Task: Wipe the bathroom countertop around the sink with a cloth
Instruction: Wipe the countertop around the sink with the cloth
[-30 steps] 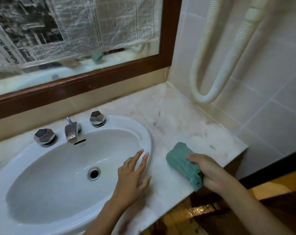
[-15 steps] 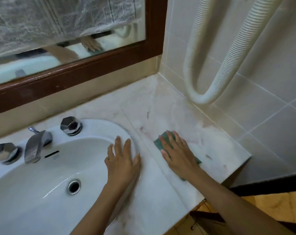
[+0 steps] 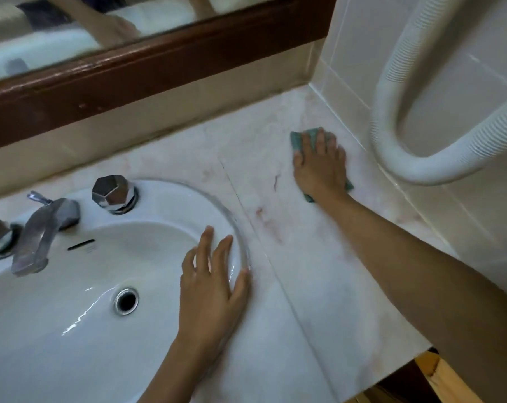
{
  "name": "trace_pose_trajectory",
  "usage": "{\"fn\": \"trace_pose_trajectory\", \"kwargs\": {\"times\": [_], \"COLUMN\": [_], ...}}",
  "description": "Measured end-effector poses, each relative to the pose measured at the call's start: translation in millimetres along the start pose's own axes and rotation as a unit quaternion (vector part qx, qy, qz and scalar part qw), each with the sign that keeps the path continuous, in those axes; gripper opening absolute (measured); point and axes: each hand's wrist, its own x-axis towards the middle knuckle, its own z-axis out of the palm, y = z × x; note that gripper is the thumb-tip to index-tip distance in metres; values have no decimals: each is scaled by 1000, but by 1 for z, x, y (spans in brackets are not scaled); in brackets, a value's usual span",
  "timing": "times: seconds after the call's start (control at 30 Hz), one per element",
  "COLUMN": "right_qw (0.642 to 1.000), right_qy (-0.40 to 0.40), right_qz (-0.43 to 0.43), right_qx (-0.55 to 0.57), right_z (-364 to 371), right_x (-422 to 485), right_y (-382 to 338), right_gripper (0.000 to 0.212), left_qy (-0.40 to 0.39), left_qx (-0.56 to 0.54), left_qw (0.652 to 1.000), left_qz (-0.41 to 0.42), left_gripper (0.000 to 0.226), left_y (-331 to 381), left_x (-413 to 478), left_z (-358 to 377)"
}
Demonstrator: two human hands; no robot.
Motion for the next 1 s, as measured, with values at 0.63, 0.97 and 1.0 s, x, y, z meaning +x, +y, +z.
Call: {"fn": "trace_pose_trajectory", "kwargs": {"times": [0.63,0.97,1.0], "right_qw": [996,987,990], "right_qy": [14,-43,-33], "right_qz": [85,-149,-132], "right_qx": [21,53,43], "right_z": [9,19,18], "right_x": [-151,-326,-332], "right_y": [45,-3,19], "right_gripper": [60,60,60], "left_qy": [1,16,16], "left_qx": [-65,-63,-67], "left_qw": [998,998,998], "left_qz": [15,19,15], "left_gripper": [71,52,52], "left_y": [2,-1,-2], "left_x": [1,0,0], "left_z": [-6,-6,-6]}}
